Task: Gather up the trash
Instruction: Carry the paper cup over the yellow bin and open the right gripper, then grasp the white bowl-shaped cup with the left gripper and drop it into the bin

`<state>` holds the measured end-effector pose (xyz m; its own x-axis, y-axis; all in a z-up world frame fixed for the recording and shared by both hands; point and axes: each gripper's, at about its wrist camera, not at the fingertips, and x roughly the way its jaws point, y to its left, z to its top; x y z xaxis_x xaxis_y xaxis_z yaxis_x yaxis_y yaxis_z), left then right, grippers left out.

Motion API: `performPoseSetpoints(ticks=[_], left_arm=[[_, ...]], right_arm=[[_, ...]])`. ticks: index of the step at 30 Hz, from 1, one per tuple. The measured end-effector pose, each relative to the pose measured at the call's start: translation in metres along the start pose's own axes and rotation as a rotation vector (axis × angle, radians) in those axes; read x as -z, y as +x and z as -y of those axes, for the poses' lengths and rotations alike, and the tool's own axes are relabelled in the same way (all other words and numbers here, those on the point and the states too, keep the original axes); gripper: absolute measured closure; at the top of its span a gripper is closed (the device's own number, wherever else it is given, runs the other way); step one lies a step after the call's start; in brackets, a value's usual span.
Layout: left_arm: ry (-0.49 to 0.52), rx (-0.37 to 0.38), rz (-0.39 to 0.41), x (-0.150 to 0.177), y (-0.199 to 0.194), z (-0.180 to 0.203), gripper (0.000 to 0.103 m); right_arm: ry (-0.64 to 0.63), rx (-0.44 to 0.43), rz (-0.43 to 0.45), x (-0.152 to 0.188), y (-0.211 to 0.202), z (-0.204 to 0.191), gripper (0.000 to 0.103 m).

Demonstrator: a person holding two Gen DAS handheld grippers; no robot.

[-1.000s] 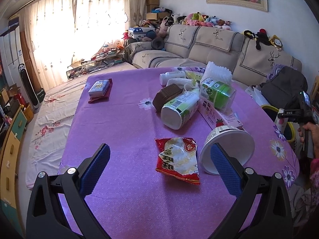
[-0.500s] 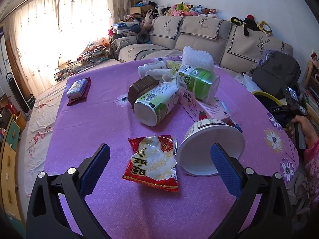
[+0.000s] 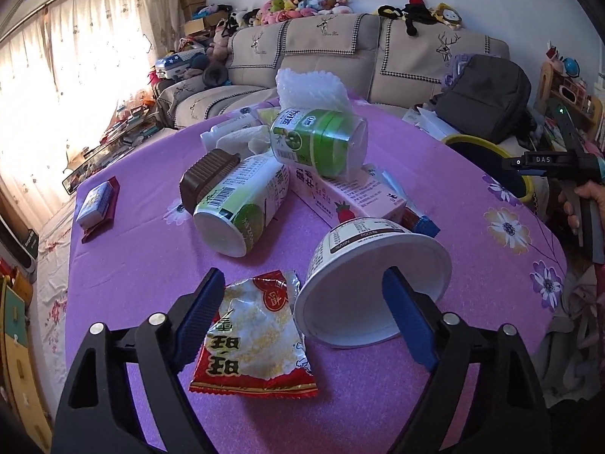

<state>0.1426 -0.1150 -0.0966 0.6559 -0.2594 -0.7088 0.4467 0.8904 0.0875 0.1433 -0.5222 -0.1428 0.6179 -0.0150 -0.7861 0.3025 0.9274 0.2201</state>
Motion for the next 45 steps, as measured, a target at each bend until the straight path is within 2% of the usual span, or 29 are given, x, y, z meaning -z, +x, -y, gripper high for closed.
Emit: performPoseSetpoints(ticks=[7, 9, 15, 18, 27, 33, 41, 45], left_arm=[[0.043, 0.040, 0.021, -0.007, 0.001, 0.003, 0.047], [0.060, 0.052, 0.027, -0.008, 0.000, 0.006, 0.059], [0.097, 0.075, 0.043, -0.011, 0.000, 0.013, 0.084], [0.087, 0.111, 0.047, -0.013, -0.002, 0.013, 0.097], [0.092, 0.104, 0.042, -0.025, -0.024, 0.028, 0.097], [0.141, 0.159, 0.056, -0.059, -0.028, 0.065, 0.097], [0.264, 0.307, 0.007, -0.136, 0.032, 0.162, 0.097], [0.313, 0.331, -0.029, -0.170, 0.077, 0.218, 0.097]], right_arm=[[-0.018, -0.033, 0.023, 0.000, -0.010, -0.011, 0.033], [-0.018, -0.037, 0.025, 0.001, -0.010, -0.012, 0.033], [-0.012, -0.050, 0.022, 0.005, -0.010, -0.011, 0.033], [-0.007, -0.057, 0.025, 0.005, -0.011, -0.009, 0.033], [-0.002, -0.072, 0.075, 0.008, -0.032, -0.002, 0.033], [0.041, -0.025, 0.141, 0.012, -0.054, 0.023, 0.033], [0.137, 0.003, 0.163, 0.024, -0.068, 0.079, 0.033], [0.167, 0.015, 0.153, 0.030, -0.068, 0.100, 0.033]])
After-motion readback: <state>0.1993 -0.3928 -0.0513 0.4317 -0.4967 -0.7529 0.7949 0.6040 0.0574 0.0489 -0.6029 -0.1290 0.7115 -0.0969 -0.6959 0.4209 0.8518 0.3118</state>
